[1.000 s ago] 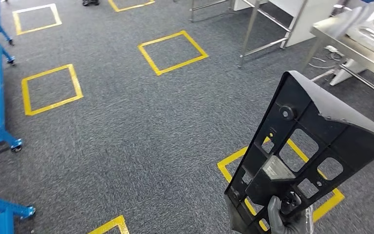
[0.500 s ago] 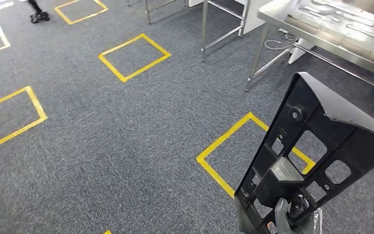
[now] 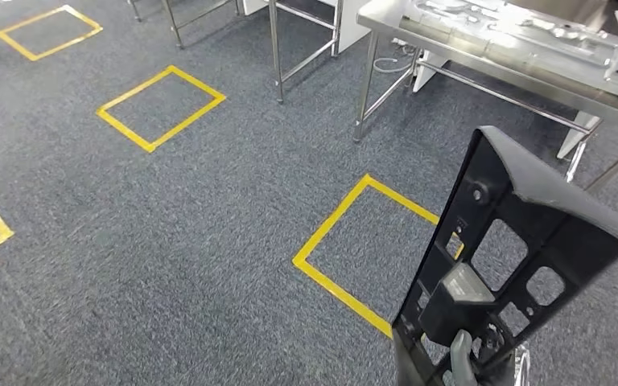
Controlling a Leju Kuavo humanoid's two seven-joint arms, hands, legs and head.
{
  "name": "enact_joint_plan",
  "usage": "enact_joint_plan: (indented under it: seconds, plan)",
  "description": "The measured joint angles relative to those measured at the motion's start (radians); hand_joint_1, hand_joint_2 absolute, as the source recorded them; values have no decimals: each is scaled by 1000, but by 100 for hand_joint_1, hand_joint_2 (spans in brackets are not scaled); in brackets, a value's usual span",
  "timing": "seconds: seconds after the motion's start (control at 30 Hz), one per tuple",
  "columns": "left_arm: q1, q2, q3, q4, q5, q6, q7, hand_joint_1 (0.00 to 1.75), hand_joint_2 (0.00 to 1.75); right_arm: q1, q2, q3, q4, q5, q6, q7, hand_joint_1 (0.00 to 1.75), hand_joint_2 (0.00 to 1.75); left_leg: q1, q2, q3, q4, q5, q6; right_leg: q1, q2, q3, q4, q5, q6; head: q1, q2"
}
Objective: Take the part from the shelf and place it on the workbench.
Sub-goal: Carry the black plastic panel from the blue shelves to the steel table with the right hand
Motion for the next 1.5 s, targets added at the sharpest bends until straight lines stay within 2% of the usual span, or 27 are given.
enact_joint_plan:
  seconds: [0.07, 0.13, 0.17, 0.2, 0.27, 0.3, 0.37, 0.47, 0.53, 0.6, 0.63, 0.67, 0.7, 0.77, 0.8, 0.87, 0.97, 1.0, 1.03, 1.1, 1.13, 1.17, 1.2, 1.27, 1.3, 1.37, 1.5]
  plan:
    - [4, 1, 1, 0, 1, -1, 0, 0, 0, -4, -11, 9, 12, 6, -25, 0, 175, 175, -3, 18, 0, -3, 2, 6, -3, -53, -56, 119, -65, 9, 0, 0]
    - [8, 1, 1, 0, 1, -2, 0, 0, 0, -5, -19, 17, 24, 8, -38, 0, 175, 175, -5, 33, -1, -1, 0, 5, -8, -66, -99, 210, -93, 17, 0, 0]
    - [8, 1, 1, 0, 0, -2, 0, 0, 0, -5, -23, 20, 29, 7, -46, 0, 175, 175, -5, 38, 1, 0, -2, 4, -10, -68, -94, 204, -79, 20, 0, 0]
    - [8, 1, 1, 0, -3, -4, 0, 0, 0, -5, -27, 22, 33, 7, -53, 0, 175, 175, -5, 42, 3, 1, -5, 2, -12, -70, -68, 158, -49, 21, 0, 0]
    - [7, 1, 1, 0, -9, -9, -1, 0, 0, -8, -35, 27, 40, 6, -70, 1, 175, 175, -6, 47, 8, 6, -13, -6, -11, -76, 7, 18, 7, 16, 0, 0]
    - [7, 1, 0, 0, -12, -11, -1, 0, 0, -9, -37, 29, 42, 6, -78, 1, 175, 175, -7, 48, 9, 8, -17, -11, -8, -77, 33, -30, 19, 10, 0, 0]
    - [6, 2, 0, 0, -16, -14, -1, 0, 0, -11, -41, 34, 46, 6, -90, 1, 175, 175, -10, 50, 9, 9, -23, -22, -2, -77, 46, -54, 16, -3, 0, 0]
    - [2, 4, -1, 0, -19, -15, 0, 0, 0, -12, -45, 39, 48, 8, -102, 0, 175, 175, -7, 50, 12, 26, -38, -38, -7, -74, 54, -63, 15, -23, 0, 0]
    - [2, 5, -1, 0, -19, -15, 0, 0, 0, -15, -45, 44, 49, 9, -106, 0, 175, 175, -4, 48, -29, 113, -82, -47, -10, -74, 64, -70, 13, -36, 0, 0]
    - [3, 6, -1, 0, -21, -15, 0, 0, 0, -18, -45, 49, 52, 10, -108, 0, 175, 175, -3, 47, -106, 250, -133, -54, -8, -73, 69, -70, 6, -43, 0, 0]
    - [4, 6, -1, 0, -21, -16, 0, 0, 0, -18, -46, 51, 54, 11, -109, 0, 175, 175, -2, 48, -137, 296, -139, -56, -7, -72, 73, -70, 3, -44, 0, 0]
    - [5, 6, -1, 0, -22, -16, 0, 0, 0, -18, -46, 53, 55, 11, -110, 0, 175, 175, -2, 48, -151, 306, -124, -57, -7, -69, 78, -70, -2, -43, 0, 0]
    - [6, 7, -1, 0, -22, -16, 0, 0, 0, -18, -46, 54, 57, 11, -110, 0, 175, 175, -2, 48, -146, 275, -89, -56, -7, -67, 86, -70, -7, -41, 0, 0]
    - [7, 9, -1, 0, -22, -15, 0, 0, 0, -19, -46, 56, 59, 11, -112, 0, 175, 175, -3, 46, -98, 146, -6, -48, -6, -64, 103, -69, -19, -35, 0, 0]
    - [7, 9, -1, 0, -22, -15, 0, 0, 0, -19, -46, 57, 60, 12, -113, 0, 175, 175, -5, 46, -75, 88, 17, -42, -4, -62, 107, -68, -25, -30, 0, 0]
    - [6, 10, -1, 0, -22, -14, 0, 0, 0, -20, -46, 60, 61, 15, -114, 0, 175, 175, -10, 45, -56, 42, 20, -31, -1, -61, 108, -66, -32, -19, 0, 0]
    - [7, 9, -1, 0, -22, -13, 1, 0, 0, -19, -47, 65, 61, 21, -114, 1, 175, 175, -7, 45, -49, 28, 17, -14, -2, -62, 108, -59, -43, -3, 0, 0]
    - [7, 8, -1, 0, -22, -13, 1, 0, 0, -20, -48, 66, 61, 22, -115, 0, 175, 175, -4, 46, -43, 23, 16, -7, -3, -64, 96, -31, -59, 1, 0, 0]
    - [6, 8, -1, 0, -22, -13, 1, 0, 0, -20, -48, 67, 61, 22, -115, 0, 175, 175, -3, 46, -38, 19, 15, -1, -4, -65, 72, 17, -82, 5, 0, 0]
    - [5, 8, -1, 0, -22, -13, 1, 0, 0, -19, -50, 68, 62, 22, -115, 0, 175, 175, -4, 47, -33, 18, 8, 6, -5, -67, -8, 156, -133, 10, 0, 0]
    - [5, 8, -1, 0, -21, -13, 1, 0, 0, -18, -51, 69, 62, 22, -115, 0, 175, 175, -5, 47, -29, 18, 4, 6, -6, -67, -45, 209, -142, 12, 0, 0]
    - [6, 8, -1, 0, -21, -13, 1, 0, 0, -18, -52, 69, 63, 22, -115, 0, 175, 175, -5, 47, -23, 19, -1, 6, -7, -67, -66, 229, -131, 13, 0, 0]
    - [7, 8, -1, 0, -21, -13, 1, 0, 0, -17, -53, 69, 64, 22, -115, 0, 175, 175, -5, 46, -15, 19, -7, 4, -8, -68, -66, 208, -98, 14, 0, 0]
    - [8, 7, -1, 0, -21, -13, 1, 0, 0, -18, -54, 69, 65, 22, -115, 0, 175, 175, -5, 45, 4, 19, -21, -3, -10, -71, -20, 83, -10, 10, 0, 0]
    - [8, 7, -1, 0, -21, -13, 1, 0, 0, -18, -54, 70, 66, 22, -115, 0, 175, 175, -6, 44, 11, 21, -29, -8, -8, -73, 5, 21, 16, 6, 0, 0]
    - [6, 7, -1, 0, -21, -13, 1, 0, 0, -18, -55, 71, 66, 23, -115, 1, 175, 175, -9, 45, 14, 21, -38, -19, -3, -74, 29, -33, 22, -3, -1, 0]
    - [2, 7, -1, 0, -21, -12, 1, 0, 0, -18, -56, 73, 67, 26, -114, 1, 175, 175, -9, 47, 13, 46, -64, -40, -6, -69, 43, -48, 9, -28, -2, 0]
